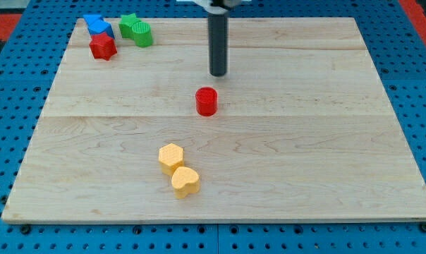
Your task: Push red circle closer to the red star
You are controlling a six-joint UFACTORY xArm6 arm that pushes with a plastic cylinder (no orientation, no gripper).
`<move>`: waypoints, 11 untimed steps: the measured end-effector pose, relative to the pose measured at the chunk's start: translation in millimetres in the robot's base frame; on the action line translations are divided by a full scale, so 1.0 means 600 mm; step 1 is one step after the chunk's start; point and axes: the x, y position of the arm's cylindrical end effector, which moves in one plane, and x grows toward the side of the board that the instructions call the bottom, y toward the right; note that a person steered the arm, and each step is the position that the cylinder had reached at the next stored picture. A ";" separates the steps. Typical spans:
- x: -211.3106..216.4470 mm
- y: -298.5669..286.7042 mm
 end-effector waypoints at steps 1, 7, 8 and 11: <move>0.101 0.080; -0.071 -0.374; -0.013 -0.371; -0.045 -0.449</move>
